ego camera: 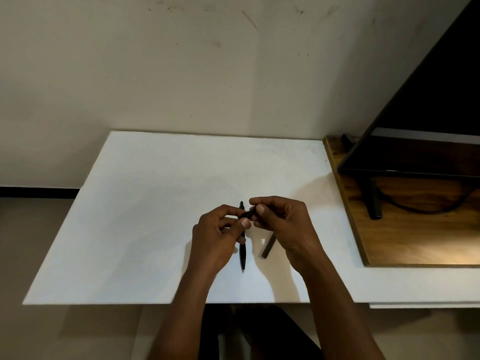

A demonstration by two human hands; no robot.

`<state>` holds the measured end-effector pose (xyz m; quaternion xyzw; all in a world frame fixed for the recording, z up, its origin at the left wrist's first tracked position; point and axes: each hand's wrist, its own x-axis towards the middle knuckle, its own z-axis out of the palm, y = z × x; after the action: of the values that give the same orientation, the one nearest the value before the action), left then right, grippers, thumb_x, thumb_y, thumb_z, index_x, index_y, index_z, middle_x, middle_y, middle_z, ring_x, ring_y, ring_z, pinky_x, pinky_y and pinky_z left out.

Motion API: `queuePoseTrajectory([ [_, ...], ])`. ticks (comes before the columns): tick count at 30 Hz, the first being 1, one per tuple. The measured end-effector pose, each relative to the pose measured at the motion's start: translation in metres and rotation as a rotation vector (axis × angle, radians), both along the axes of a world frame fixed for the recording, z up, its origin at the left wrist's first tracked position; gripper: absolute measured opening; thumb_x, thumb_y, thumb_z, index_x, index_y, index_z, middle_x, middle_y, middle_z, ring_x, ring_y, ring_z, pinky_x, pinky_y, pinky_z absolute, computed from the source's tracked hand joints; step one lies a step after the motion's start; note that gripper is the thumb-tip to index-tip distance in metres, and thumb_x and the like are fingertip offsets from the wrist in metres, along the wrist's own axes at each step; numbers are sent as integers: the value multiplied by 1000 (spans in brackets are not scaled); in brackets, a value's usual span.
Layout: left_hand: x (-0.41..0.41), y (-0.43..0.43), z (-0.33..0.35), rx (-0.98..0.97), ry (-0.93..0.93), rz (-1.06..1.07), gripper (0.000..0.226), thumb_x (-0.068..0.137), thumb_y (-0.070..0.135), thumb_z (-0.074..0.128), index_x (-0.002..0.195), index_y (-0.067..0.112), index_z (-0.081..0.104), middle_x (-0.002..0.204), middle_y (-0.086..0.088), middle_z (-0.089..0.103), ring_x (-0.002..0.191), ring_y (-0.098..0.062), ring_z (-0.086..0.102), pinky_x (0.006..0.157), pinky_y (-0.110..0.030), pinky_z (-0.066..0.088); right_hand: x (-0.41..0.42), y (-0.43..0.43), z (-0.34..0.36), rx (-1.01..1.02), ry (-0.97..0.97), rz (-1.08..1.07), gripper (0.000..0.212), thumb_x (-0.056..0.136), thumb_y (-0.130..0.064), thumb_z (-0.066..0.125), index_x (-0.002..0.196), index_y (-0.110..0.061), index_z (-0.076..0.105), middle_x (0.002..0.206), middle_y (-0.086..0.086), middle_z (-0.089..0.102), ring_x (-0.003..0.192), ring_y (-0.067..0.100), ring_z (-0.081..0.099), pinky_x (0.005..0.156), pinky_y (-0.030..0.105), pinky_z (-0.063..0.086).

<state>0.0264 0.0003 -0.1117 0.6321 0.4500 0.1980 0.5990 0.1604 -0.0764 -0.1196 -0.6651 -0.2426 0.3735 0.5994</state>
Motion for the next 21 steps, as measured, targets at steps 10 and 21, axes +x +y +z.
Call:
queuePoseTrajectory([
  [10,0,-1,3,-61,-42,15,12,91,25,68,103,20,71,82,2,80,64,-11,73,46,-14,46,0,-1,5,53,55,-23,11,90,-4,70,100,-2,73,88,15,77,85,29,75,83,38,60],
  [21,4,-4,3,-166,-120,59,19,90,32,69,100,15,66,79,-2,80,73,-17,76,57,-29,51,-9,0,15,109,304,-61,22,91,-13,68,110,-3,72,102,20,75,94,33,72,79,31,59],
])
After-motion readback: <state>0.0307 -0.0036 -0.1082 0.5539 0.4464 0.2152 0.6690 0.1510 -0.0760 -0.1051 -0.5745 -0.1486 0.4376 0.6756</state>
